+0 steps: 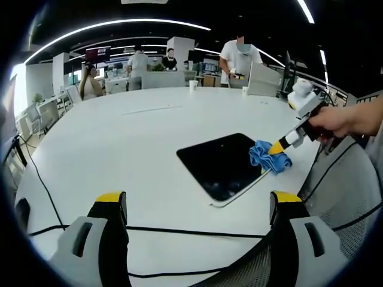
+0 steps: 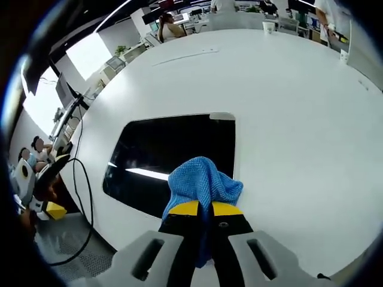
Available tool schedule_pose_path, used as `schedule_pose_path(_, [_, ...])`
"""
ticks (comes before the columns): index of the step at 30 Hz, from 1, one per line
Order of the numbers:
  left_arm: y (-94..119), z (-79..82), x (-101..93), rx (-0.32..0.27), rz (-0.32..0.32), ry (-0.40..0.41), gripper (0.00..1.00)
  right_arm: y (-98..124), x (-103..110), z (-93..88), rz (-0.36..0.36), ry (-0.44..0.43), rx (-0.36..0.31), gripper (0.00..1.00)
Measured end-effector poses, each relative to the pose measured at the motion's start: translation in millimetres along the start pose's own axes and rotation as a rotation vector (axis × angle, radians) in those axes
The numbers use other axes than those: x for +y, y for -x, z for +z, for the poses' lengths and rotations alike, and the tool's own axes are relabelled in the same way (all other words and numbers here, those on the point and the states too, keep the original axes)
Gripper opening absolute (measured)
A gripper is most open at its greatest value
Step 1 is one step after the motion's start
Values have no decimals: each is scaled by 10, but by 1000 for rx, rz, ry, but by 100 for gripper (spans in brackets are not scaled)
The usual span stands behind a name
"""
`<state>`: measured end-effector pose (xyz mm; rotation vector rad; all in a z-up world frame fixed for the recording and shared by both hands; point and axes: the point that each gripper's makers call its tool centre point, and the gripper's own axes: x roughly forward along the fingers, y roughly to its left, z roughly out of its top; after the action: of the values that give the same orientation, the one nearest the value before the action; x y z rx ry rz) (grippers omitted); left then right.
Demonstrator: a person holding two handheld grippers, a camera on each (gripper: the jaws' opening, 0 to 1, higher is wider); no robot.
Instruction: Wipe the mirror surface with the cleaning cloth until all visible marks leave the cleaned area.
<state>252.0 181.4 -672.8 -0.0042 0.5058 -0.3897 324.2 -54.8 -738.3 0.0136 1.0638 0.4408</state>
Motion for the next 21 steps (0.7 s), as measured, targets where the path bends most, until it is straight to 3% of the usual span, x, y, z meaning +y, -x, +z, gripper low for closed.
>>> schedule_pose_path(21, [-2, -27, -12, 15, -6, 2, 99, -165, -79, 311, -5, 41, -16, 0])
